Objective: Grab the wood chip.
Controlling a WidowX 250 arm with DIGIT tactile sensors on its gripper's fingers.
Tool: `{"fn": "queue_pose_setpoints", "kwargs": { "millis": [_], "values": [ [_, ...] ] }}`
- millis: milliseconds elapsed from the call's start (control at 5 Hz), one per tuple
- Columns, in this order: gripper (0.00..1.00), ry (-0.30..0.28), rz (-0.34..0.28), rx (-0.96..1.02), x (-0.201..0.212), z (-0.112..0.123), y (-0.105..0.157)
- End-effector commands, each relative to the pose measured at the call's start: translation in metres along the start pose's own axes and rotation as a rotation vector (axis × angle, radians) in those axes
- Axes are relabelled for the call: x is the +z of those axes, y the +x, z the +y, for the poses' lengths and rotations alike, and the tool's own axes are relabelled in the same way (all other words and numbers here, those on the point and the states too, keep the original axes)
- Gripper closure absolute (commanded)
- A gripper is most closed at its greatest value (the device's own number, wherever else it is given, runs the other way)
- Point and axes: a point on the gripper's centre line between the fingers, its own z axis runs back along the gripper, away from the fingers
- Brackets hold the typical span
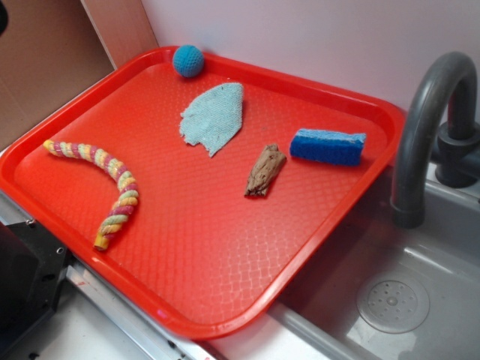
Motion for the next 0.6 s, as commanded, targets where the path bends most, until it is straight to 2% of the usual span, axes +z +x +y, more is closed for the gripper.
{"fn": "queue_pose_setpoints", "kwargs": {
  "millis": [0, 200, 400],
  "values": [
    [0.0, 0.0, 0.0, 0.0, 0.0, 0.0, 0.0],
    [0.0, -0.044, -0.028, -0.04, -0.027, -0.006, 0.017],
    [0.0, -0.04, -0.026, -0.067, -0.049, -0.016, 0.033]
  ]
}}
